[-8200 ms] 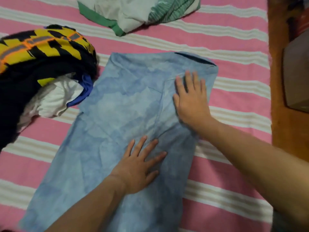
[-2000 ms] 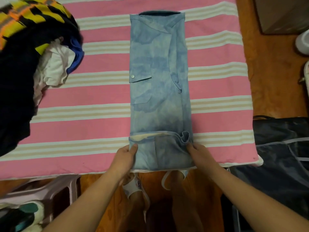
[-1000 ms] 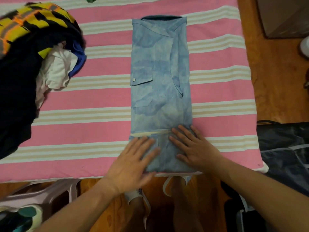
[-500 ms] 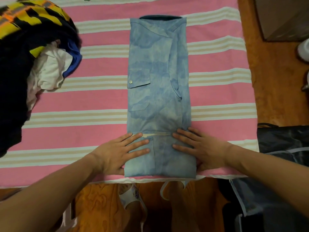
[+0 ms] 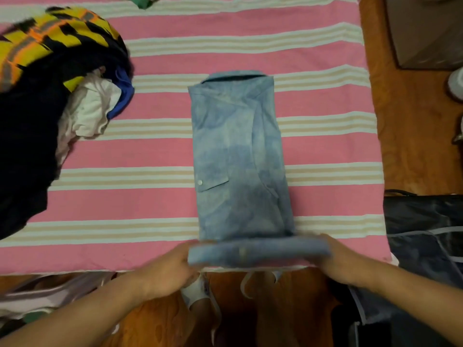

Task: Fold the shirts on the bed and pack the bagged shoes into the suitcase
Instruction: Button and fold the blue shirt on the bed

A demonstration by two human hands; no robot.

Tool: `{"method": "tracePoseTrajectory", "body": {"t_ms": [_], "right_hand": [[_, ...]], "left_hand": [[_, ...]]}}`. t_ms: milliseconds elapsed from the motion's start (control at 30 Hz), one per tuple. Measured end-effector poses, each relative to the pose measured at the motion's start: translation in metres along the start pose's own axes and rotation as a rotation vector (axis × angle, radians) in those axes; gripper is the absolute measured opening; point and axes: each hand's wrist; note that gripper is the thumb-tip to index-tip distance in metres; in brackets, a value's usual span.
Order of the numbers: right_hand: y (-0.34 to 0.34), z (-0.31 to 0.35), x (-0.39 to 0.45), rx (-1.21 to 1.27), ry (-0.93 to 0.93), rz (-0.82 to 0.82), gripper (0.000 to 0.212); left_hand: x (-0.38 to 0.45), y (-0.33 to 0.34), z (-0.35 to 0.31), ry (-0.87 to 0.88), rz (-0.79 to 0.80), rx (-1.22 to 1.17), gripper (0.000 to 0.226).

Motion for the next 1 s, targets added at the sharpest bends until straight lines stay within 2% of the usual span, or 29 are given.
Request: {"method": "tracePoseTrajectory", "body": {"t_ms": [67,133,200,300,367,400,433,500,567,633,700,767,800,867,900,933,1000], "right_hand": [[-0.006,0.007,0.014,0.273,0.194,-0.182,0.018],[-0.006,0.016,0.032,0.252,0.300,-0.309,0.017],[0.005,0.017,0.050,0.234,0.400,-0.367,0.028],[0.018,0.016,0.064,0.212,0.476,-0.449,0.041],[0.019,0.016,0.068,0.230,0.506,-0.490,0.042],[0.021,0.015,0.070,0.239,0.528,-0.502,0.042],[0.023,0.012,0.072,0.240,0.547,-0.509,0.043],[0.022,0.011,0.075,0.225,0.556,-0.523,0.046],[0.021,0.013,0.076,0.218,0.558,-0.503,0.048],[0.017,0.015,0.074,0.241,0.559,-0.510,0.049],[0.016,0.019,0.069,0.140,0.520,-0.668,0.038],[0.020,0.031,0.065,-0.205,0.300,-0.940,0.017],[0.024,0.041,0.066,-0.363,0.119,-0.997,0.022],[0.033,0.050,0.076,-0.580,-0.253,-0.850,0.046],[0.034,0.042,0.085,-0.659,-0.336,-0.743,0.053],[0.030,0.029,0.096,-0.706,-0.346,-0.655,0.058],[0.018,-0.010,0.111,-0.779,-0.263,-0.524,0.062]], "left_hand": [[0.014,-0.004,-0.016,-0.131,-0.240,-0.264,0.030],[0.034,0.000,-0.020,-0.267,-0.533,-0.337,0.024],[0.053,0.013,-0.013,-0.395,-0.746,-0.347,0.023],[0.065,0.037,-0.004,-0.454,-1.033,-0.186,0.025],[0.061,0.049,-0.009,-0.347,-1.256,0.051,0.015],[0.059,0.057,-0.014,-0.267,-1.291,0.278,0.015],[0.059,0.067,-0.020,-0.158,-1.228,0.531,0.027],[0.068,0.086,-0.018,0.048,-0.903,0.902,0.050],[0.088,0.085,-0.012,0.020,-0.735,1.018,0.061],[0.107,0.073,-0.005,-0.116,-0.680,1.031,0.064],[0.122,0.062,0.001,-0.203,-0.663,1.041,0.065],[0.133,0.057,0.004,-0.232,-0.687,1.027,0.065],[0.137,0.056,0.004,-0.231,-0.698,1.019,0.066],[0.140,0.052,0.008,-0.222,-0.684,1.039,0.076],[0.140,0.050,0.010,-0.206,-0.673,1.054,0.083],[0.141,0.047,0.011,-0.189,-0.671,1.052,0.085],[0.139,0.044,0.010,-0.152,-0.661,1.014,0.075]]}}
Point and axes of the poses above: each hand's wrist, its own x-axis towards the middle knuckle, its own y-axis out of the palm, z = x × y, and after that the axes turned 1 degree about z, right-handed
